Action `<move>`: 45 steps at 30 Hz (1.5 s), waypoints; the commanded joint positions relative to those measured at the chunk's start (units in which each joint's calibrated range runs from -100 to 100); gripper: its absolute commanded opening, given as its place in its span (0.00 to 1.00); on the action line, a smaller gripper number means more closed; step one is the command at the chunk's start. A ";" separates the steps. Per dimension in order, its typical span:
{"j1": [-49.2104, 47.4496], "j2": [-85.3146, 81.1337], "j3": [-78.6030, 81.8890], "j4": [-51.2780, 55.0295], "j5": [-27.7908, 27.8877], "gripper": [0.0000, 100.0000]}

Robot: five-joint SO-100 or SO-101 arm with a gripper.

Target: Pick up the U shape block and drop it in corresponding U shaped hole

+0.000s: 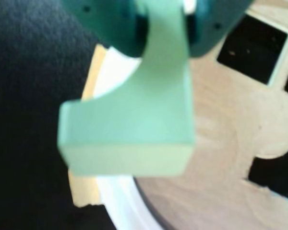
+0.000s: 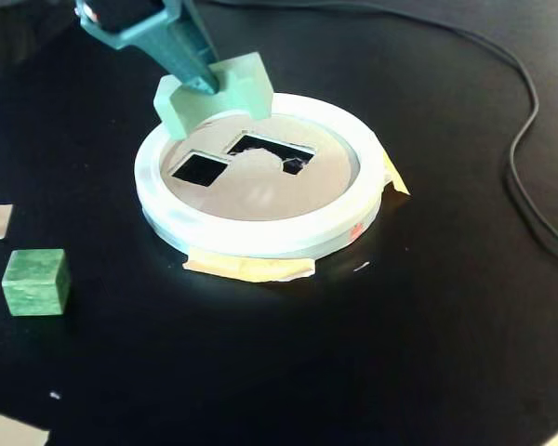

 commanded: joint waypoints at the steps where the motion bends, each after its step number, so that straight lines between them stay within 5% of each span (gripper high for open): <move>1: -0.94 -1.23 -4.78 -0.63 -0.88 0.01; 16: -11.80 2.00 -4.87 -1.03 -9.52 0.02; 25: -16.30 19.28 -7.97 -17.59 -12.31 0.02; 45: -22.91 33.43 -17.26 -21.00 -17.83 0.02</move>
